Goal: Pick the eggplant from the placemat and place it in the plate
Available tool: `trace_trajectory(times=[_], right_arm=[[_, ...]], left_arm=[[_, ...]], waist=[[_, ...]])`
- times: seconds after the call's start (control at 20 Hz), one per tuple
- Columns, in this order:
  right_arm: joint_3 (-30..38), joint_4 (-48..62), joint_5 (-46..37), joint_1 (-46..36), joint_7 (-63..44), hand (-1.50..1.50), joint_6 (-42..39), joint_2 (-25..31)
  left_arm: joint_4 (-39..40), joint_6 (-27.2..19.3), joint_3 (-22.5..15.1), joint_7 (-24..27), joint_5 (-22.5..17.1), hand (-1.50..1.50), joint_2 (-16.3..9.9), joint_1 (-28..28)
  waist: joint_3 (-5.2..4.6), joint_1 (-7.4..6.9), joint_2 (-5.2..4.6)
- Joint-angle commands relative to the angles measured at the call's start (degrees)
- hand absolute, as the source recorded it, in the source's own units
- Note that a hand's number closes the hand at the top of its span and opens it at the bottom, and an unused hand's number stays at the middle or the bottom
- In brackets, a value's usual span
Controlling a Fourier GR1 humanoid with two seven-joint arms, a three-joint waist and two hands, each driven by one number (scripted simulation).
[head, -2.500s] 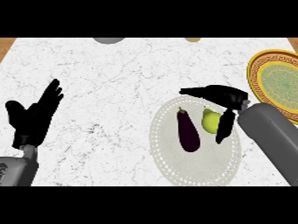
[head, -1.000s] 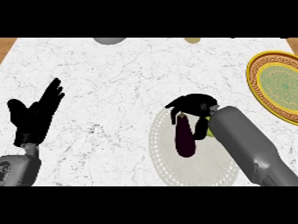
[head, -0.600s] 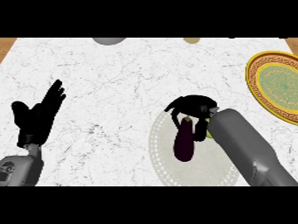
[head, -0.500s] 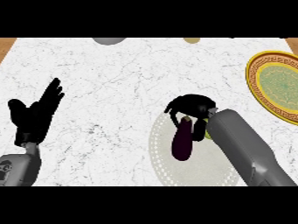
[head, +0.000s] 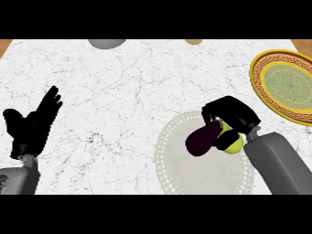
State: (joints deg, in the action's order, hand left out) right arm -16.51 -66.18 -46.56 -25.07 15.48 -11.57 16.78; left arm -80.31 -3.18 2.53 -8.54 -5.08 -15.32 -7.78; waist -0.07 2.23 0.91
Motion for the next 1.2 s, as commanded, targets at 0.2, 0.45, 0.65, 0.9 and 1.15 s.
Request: trace_trajectory(times=[0.2, 0.45, 0.65, 0.9, 1.15], right_arm=[[13.1, -20.0, 2.4, 7.0, -4.6, 1.5, 15.9, 3.1], [20.5, -26.4, 5.1, 11.8, -9.2, 1.5, 17.2, 3.6], [26.2, -28.5, 11.1, 9.0, -16.2, 1.5, 10.3, 5.2], [32.9, -12.0, 14.1, 5.0, -7.5, 1.5, 13.7, 7.6], [37.3, 6.1, 14.8, -1.8, 0.1, 1.5, 14.7, 13.6]], left_arm=[[0.8, -0.7, 1.2, 0.3, 0.4, 0.0, -0.5, 0.5], [2.0, 0.3, -0.7, 1.5, 1.5, 0.0, 0.9, -1.6], [-1.0, 1.8, -0.5, 2.1, 0.6, 0.0, 1.1, 2.7], [2.7, 1.8, 0.6, 2.1, 1.7, 0.0, 0.9, -1.7], [0.8, 3.3, 1.1, -0.8, -0.1, 0.0, 1.1, -2.2]], waist=[[0.05, 1.44, -0.07], [0.06, -0.86, -0.77], [0.05, -2.1, -0.78], [0.08, -2.42, -1.06], [0.1, -2.82, -1.13]])
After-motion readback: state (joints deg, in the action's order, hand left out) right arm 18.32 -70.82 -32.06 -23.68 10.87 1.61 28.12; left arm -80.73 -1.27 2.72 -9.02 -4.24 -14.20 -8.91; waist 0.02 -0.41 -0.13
